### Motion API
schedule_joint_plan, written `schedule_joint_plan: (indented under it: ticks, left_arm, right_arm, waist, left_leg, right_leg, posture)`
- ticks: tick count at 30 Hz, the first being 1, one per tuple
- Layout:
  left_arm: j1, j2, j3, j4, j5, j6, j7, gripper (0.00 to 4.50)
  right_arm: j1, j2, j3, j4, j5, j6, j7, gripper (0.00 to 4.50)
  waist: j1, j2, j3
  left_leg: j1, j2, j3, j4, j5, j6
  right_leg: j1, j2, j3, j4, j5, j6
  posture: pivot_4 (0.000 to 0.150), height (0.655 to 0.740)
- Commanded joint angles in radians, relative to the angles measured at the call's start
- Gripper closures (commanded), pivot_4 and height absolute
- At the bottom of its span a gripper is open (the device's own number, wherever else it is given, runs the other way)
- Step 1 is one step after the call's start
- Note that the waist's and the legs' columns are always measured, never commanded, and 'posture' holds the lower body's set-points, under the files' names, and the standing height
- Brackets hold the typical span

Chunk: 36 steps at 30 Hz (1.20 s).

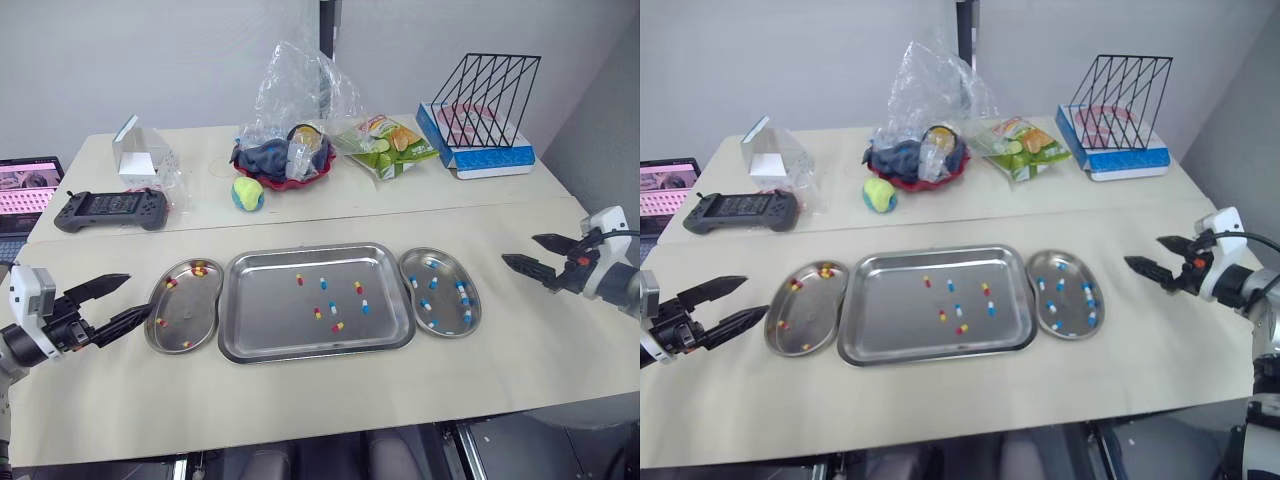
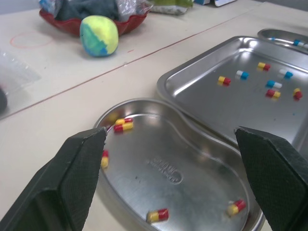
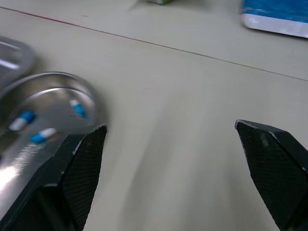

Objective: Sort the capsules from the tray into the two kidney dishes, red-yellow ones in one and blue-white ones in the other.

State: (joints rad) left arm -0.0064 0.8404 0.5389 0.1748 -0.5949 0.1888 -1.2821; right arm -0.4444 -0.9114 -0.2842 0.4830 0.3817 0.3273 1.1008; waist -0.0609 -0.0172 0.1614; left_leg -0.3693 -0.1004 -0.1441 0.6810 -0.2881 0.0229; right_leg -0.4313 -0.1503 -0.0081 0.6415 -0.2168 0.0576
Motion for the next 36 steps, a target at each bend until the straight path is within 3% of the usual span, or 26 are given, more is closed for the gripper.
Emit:
schedule_joint_plan:
  ticks: [1,4,7,10,14,23,30,36]
  left_arm:
    - [0.004,0.013,0.002,-0.096,-0.041,0.050,0.016,0.00]
    - [0.008,0.008,-0.004,-0.142,-0.053,0.083,0.030,0.00]
    - [0.004,0.001,-0.035,-0.231,-0.050,0.114,0.072,0.00]
    - [-0.008,-0.002,-0.062,-0.328,-0.085,0.185,0.121,0.00]
    - [-0.033,-0.001,-0.102,-0.419,-0.132,0.303,0.197,0.00]
    - [-0.233,-0.079,-0.268,-0.622,-0.236,0.523,0.447,0.00]
    - [-0.343,-0.146,-0.399,-0.655,-0.224,0.622,0.586,0.00]
    - [-0.513,-0.314,-0.620,-0.544,-0.045,0.736,0.815,0.00]
  right_arm:
    - [0.009,-0.018,-0.015,-0.105,0.028,0.037,0.004,0.02]
    - [0.020,-0.016,-0.017,-0.134,0.016,0.020,-0.006,0.02]
    - [0.042,-0.028,-0.013,-0.196,0.051,0.095,0.023,0.02]
    - [0.072,-0.039,-0.031,-0.281,0.115,0.179,0.066,0.02]
    - [0.114,-0.054,-0.047,-0.382,0.146,0.207,0.086,0.02]
    - [0.210,-0.076,-0.103,-0.586,0.226,0.222,0.124,0.02]
    - [0.250,-0.075,-0.136,-0.678,0.270,0.250,0.097,0.02]
    - [0.317,-0.056,-0.169,-0.786,0.277,0.249,0.041,0.02]
  waist:
    - [-0.012,0.001,0.000]
    - [-0.013,0.001,0.000]
    - [0.013,0.003,0.000]
    - [0.049,0.004,0.000]
    - [0.067,0.004,0.000]
    - [0.072,0.003,0.001]
    - [0.072,0.003,0.001]
    - [0.090,0.001,0.001]
  left_leg:
    - [0.001,-0.010,-0.018,0.000,0.003,0.000]
    - [-0.001,-0.042,-0.064,0.000,0.014,0.000]
    - [-0.002,-0.060,-0.080,0.001,0.021,0.004]
    - [-0.004,-0.061,-0.073,0.001,0.022,0.003]
    - [-0.010,-0.060,-0.067,0.001,0.025,-0.002]
    - [-0.005,-0.056,-0.047,0.001,0.021,0.003]
    - [-0.003,-0.050,-0.036,0.001,0.020,0.005]
    - [-0.002,-0.049,-0.030,0.002,0.019,0.007]
  right_leg:
    - [0.007,-0.005,-0.010,0.000,-0.003,0.003]
    - [0.017,-0.028,-0.036,0.001,-0.009,0.010]
    - [0.027,-0.057,-0.058,0.004,-0.020,0.017]
    - [0.018,-0.043,-0.030,0.001,-0.017,0.020]
    - [0.008,-0.041,-0.022,0.004,-0.016,0.020]
    - [0.007,-0.037,-0.003,0.002,-0.014,0.024]
    - [0.007,-0.031,0.006,-0.001,-0.012,0.025]
    - [0.008,-0.031,0.010,-0.004,-0.009,0.028]
  posture:
    - [0.150,0.7400]
    - [0.150,0.7400]
    - [0.150,0.7400]
    - [0.150,0.7400]
    - [0.150,0.7400]
    - [0.150,0.7400]
    - [0.150,0.7400]
    - [0.150,0.7400]
